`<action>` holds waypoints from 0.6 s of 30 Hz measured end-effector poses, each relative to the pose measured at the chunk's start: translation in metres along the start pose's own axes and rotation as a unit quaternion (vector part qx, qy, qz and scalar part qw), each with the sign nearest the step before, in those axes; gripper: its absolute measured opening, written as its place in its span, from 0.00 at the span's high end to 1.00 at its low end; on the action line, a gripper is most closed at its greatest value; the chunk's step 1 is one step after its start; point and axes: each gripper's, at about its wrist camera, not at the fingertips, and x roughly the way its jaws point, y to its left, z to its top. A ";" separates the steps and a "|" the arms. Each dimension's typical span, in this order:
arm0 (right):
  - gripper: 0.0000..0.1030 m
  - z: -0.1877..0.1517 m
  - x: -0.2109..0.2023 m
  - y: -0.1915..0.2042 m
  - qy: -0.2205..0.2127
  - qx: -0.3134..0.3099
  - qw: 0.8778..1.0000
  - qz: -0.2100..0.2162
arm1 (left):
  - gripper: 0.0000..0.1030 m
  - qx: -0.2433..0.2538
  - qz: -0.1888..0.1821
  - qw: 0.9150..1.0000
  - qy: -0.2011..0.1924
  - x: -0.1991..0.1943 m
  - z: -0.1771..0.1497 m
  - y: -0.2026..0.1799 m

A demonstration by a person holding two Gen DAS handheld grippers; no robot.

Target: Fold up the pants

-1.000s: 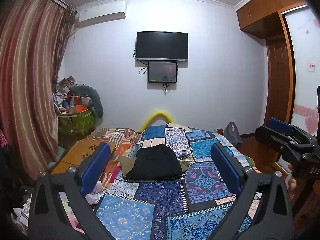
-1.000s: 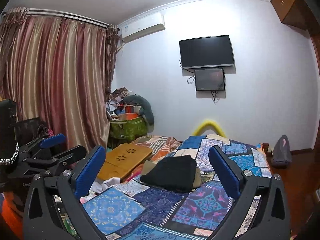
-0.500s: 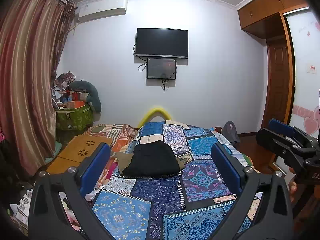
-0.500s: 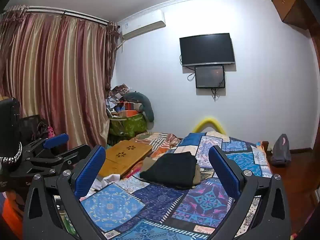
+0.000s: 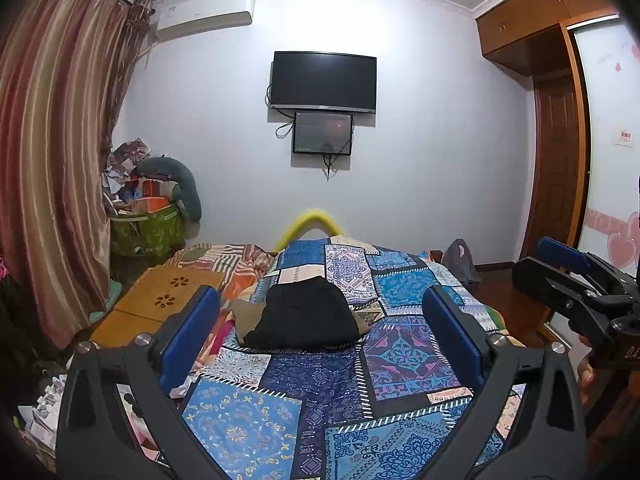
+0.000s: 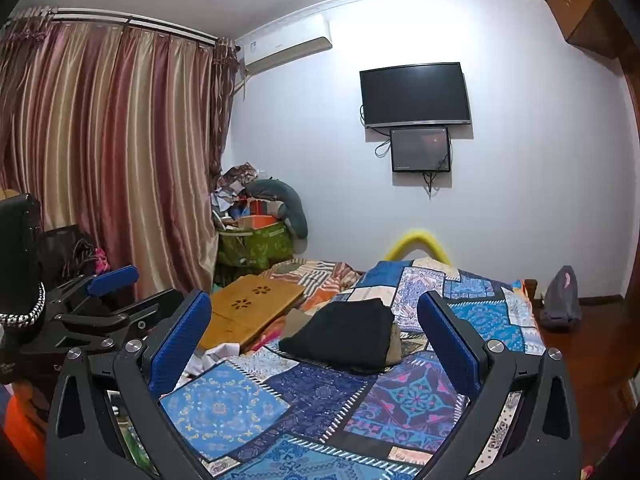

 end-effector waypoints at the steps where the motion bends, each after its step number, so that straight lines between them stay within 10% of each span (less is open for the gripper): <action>1: 0.00 0.000 0.000 0.000 0.000 0.000 1.000 0.001 | 0.01 -0.001 0.000 1.000 0.000 0.001 0.000 0.000; 18: 0.00 -0.003 0.001 -0.003 0.001 0.006 1.000 0.003 | 0.01 -0.011 -0.005 1.000 0.002 0.002 -0.002 0.001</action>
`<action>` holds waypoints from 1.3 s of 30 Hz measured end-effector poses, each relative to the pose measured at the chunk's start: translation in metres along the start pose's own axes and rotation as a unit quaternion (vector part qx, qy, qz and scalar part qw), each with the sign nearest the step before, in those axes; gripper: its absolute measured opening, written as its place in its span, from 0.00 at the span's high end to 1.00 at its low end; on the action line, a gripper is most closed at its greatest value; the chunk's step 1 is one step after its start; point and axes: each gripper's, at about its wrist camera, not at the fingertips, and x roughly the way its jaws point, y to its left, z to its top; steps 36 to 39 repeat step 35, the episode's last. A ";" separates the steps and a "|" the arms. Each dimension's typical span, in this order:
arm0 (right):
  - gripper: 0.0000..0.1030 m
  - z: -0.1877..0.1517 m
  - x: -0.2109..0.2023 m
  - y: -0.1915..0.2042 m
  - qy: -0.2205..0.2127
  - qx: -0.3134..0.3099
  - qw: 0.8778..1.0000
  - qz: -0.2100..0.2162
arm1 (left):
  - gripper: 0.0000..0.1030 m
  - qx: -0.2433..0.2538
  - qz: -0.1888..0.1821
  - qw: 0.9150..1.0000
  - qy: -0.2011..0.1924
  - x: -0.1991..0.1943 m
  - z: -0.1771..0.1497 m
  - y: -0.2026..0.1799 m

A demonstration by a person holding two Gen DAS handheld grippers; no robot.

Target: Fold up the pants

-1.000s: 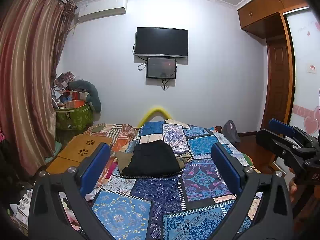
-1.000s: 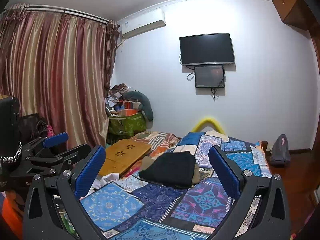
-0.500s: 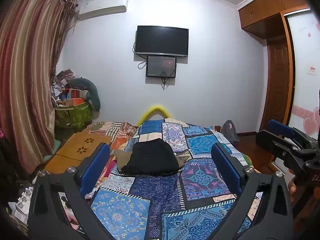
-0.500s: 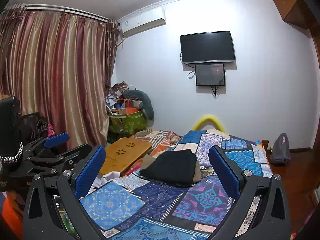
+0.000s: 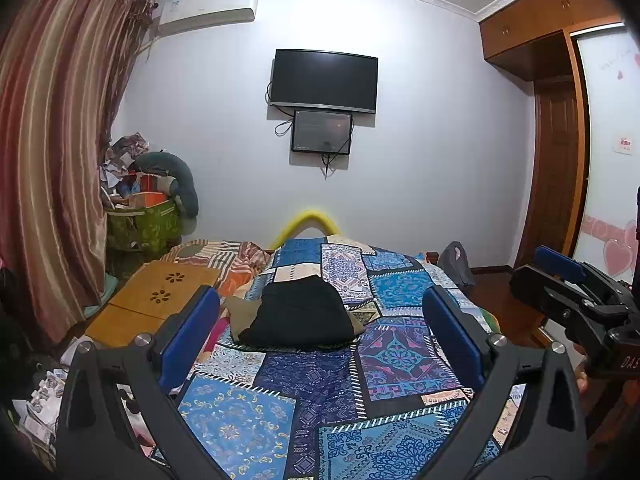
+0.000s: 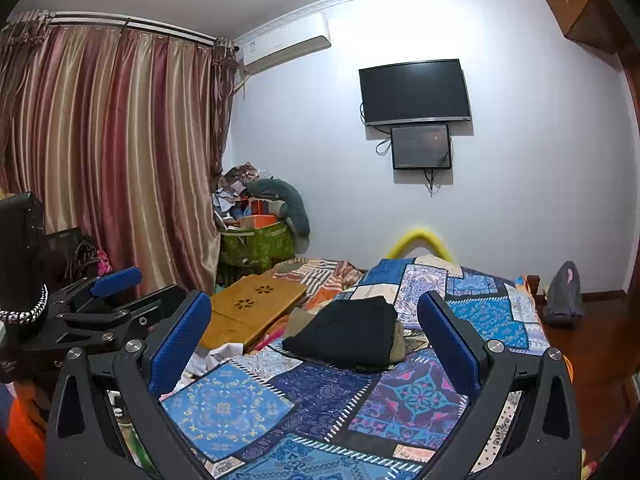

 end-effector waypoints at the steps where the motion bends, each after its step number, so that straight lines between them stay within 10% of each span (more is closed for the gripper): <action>1: 0.00 -0.001 0.000 0.000 0.000 0.000 1.000 -0.001 | 0.01 0.000 0.000 1.000 -0.001 0.000 0.000 -0.001; 39: 0.00 -0.004 -0.001 -0.004 0.004 0.013 1.000 -0.003 | 0.01 0.020 -0.017 1.000 0.013 0.004 -0.003 -0.007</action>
